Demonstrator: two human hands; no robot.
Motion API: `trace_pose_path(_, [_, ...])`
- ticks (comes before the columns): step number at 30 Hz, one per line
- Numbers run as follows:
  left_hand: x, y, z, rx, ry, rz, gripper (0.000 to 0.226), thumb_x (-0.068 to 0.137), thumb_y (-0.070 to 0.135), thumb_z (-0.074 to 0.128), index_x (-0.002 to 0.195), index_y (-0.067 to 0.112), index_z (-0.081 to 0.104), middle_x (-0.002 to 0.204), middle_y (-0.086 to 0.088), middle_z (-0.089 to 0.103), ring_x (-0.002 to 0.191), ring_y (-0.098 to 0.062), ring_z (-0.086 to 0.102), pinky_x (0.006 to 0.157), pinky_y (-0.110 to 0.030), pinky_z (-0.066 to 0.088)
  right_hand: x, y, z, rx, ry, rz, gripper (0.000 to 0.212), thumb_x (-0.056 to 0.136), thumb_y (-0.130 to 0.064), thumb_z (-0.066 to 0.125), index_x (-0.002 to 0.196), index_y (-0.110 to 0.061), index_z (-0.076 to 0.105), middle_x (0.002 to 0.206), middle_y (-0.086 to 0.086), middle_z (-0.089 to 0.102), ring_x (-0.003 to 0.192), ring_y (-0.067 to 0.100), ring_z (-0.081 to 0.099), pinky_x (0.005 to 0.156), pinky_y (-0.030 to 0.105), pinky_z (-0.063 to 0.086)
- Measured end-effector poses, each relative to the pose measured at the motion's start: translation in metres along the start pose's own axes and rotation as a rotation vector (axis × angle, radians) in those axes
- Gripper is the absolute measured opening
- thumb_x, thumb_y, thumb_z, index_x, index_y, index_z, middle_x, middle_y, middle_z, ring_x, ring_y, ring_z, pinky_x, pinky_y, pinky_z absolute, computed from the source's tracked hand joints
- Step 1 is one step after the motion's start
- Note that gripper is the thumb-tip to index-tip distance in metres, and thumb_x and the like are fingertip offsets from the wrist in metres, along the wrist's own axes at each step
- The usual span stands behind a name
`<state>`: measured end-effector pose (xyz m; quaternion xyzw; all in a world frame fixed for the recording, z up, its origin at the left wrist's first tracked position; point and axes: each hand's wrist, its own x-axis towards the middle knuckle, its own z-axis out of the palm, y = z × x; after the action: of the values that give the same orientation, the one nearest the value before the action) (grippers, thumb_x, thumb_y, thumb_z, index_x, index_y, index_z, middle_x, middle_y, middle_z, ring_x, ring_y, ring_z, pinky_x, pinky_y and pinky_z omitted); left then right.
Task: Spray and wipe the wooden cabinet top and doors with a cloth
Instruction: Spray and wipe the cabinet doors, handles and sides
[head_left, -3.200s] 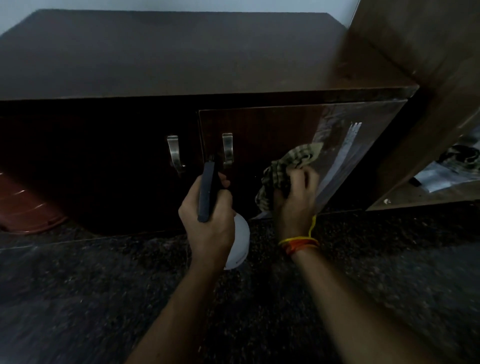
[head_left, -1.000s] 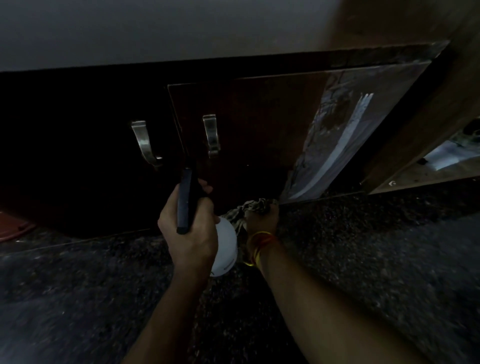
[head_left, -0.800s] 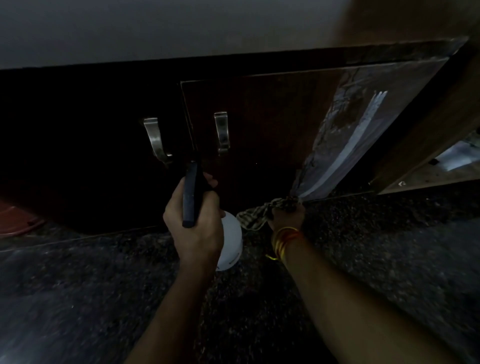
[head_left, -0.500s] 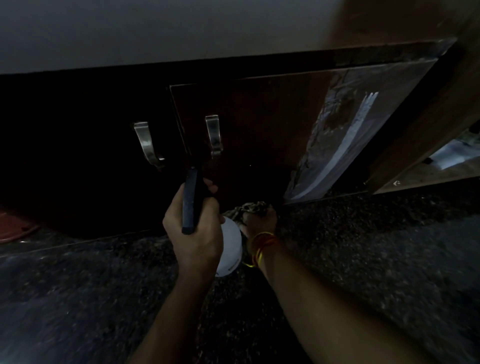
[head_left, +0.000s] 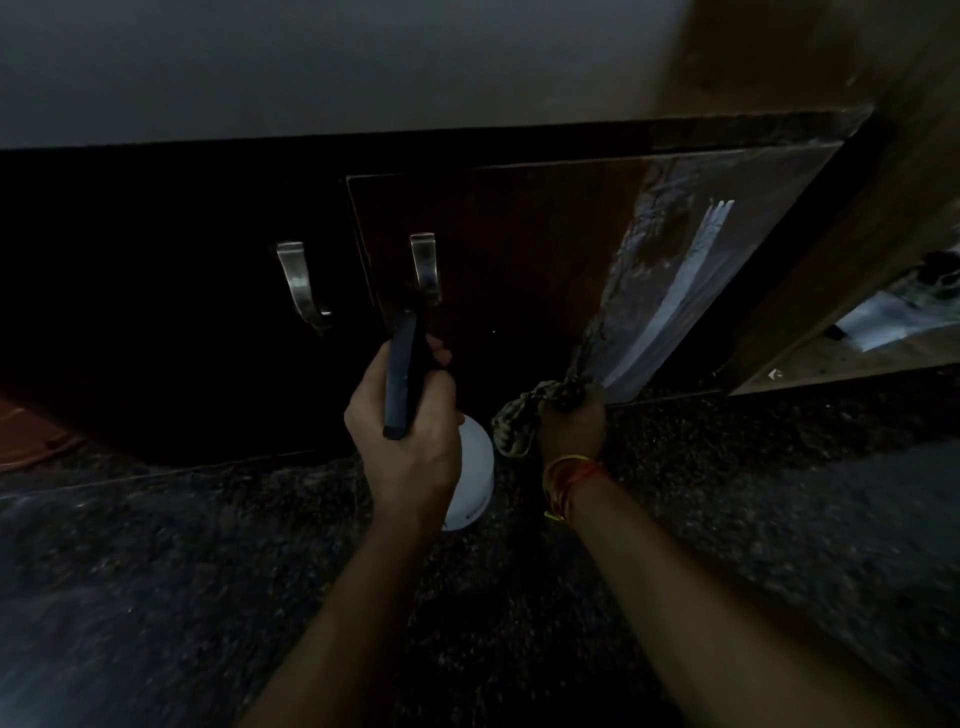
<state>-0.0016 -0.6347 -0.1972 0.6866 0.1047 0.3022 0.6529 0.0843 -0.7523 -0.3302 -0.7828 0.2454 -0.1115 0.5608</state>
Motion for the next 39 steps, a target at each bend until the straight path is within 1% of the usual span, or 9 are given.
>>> trace_pose_path(3, [0.000, 0.013, 0.006, -0.005, 0.001, -0.022, 0.016, 0.084, 0.001, 0.049, 0.091, -0.004, 0.063, 0.065, -0.030, 0.052, 0.053, -0.034, 0.048, 0.049, -0.018, 0.042, -0.010, -0.037, -0.020, -0.045, 0.072, -0.183, 0.028, 0.073, 0.002, 0.065, 0.101, 0.005, 0.063, 0.112, 0.024, 0.057, 0.105, 0.030, 0.055, 0.098, 0.036, 0.043])
trace_pose_path(6, [0.000, 0.023, 0.009, -0.019, 0.011, -0.003, 0.017, 0.084, 0.001, 0.049, 0.091, -0.005, 0.063, 0.067, -0.030, 0.053, 0.052, -0.034, 0.049, 0.049, -0.017, 0.043, -0.023, -0.067, -0.035, -0.044, 0.095, -0.339, 0.036, 0.073, 0.007, 0.068, 0.109, 0.003, 0.062, 0.116, 0.022, 0.049, 0.102, 0.017, 0.045, 0.094, 0.006, 0.028])
trace_pose_path(7, [-0.001, 0.026, 0.010, -0.020, 0.009, -0.001, 0.017, 0.084, 0.001, 0.048, 0.091, -0.004, 0.063, 0.067, -0.029, 0.053, 0.052, -0.034, 0.049, 0.049, -0.018, 0.043, -0.027, -0.072, -0.038, -0.054, 0.072, -0.347, 0.039, 0.074, 0.008, 0.068, 0.111, 0.003, 0.061, 0.118, 0.023, 0.049, 0.103, 0.019, 0.045, 0.091, 0.003, 0.024])
trace_pose_path(14, [-0.007, 0.044, 0.012, -0.041, 0.025, -0.003, 0.016, 0.083, 0.004, 0.048, 0.089, -0.001, 0.062, 0.068, -0.025, 0.054, 0.050, -0.022, 0.048, 0.049, -0.018, 0.043, -0.034, -0.125, -0.057, -0.061, 0.111, -0.405, 0.036, 0.074, 0.003, 0.068, 0.110, -0.002, 0.065, 0.118, 0.018, 0.053, 0.108, 0.034, 0.056, 0.094, 0.028, 0.041])
trace_pose_path(19, [-0.011, 0.053, 0.016, -0.038, 0.013, -0.007, 0.015, 0.083, 0.003, 0.048, 0.088, -0.001, 0.062, 0.065, -0.021, 0.052, 0.050, -0.012, 0.048, 0.049, -0.018, 0.042, -0.040, -0.152, -0.066, -0.073, 0.130, -0.444, 0.040, 0.078, -0.003, 0.069, 0.117, -0.008, 0.062, 0.126, 0.012, 0.050, 0.113, 0.027, 0.054, 0.090, 0.021, 0.039])
trace_pose_path(26, [-0.014, 0.057, 0.012, -0.024, 0.025, -0.023, 0.016, 0.083, 0.006, 0.048, 0.089, 0.000, 0.062, 0.067, -0.018, 0.053, 0.050, -0.013, 0.049, 0.049, -0.018, 0.042, -0.040, -0.142, -0.069, -0.135, 0.048, -0.468, 0.041, 0.076, 0.000, 0.069, 0.116, -0.007, 0.062, 0.124, 0.015, 0.049, 0.117, 0.034, 0.051, 0.099, 0.035, 0.041])
trace_pose_path(31, [-0.014, 0.069, 0.015, 0.007, 0.036, 0.004, 0.011, 0.086, -0.003, 0.050, 0.087, -0.002, 0.061, 0.065, -0.012, 0.052, 0.051, -0.008, 0.050, 0.049, -0.012, 0.040, -0.042, -0.179, -0.077, -0.091, 0.105, -0.563, 0.038, 0.078, -0.004, 0.070, 0.115, -0.010, 0.062, 0.123, 0.011, 0.050, 0.114, 0.027, 0.053, 0.092, 0.025, 0.041])
trace_pose_path(35, [-0.015, 0.073, 0.017, -0.014, 0.037, -0.012, 0.015, 0.083, 0.006, 0.049, 0.087, 0.000, 0.062, 0.069, -0.011, 0.056, 0.054, -0.010, 0.053, 0.049, -0.012, 0.042, -0.043, -0.186, -0.080, -0.115, 0.102, -0.593, 0.040, 0.080, -0.007, 0.070, 0.118, -0.012, 0.061, 0.125, 0.009, 0.050, 0.112, 0.022, 0.052, 0.087, 0.017, 0.036])
trace_pose_path(39, [-0.015, 0.076, 0.016, -0.023, 0.049, -0.010, 0.015, 0.083, 0.005, 0.050, 0.089, 0.006, 0.063, 0.069, -0.018, 0.057, 0.050, -0.013, 0.051, 0.048, -0.015, 0.044, -0.044, -0.183, -0.080, -0.120, 0.079, -0.593, 0.041, 0.079, -0.006, 0.070, 0.118, -0.012, 0.061, 0.125, 0.009, 0.050, 0.112, 0.025, 0.053, 0.088, 0.026, 0.043])
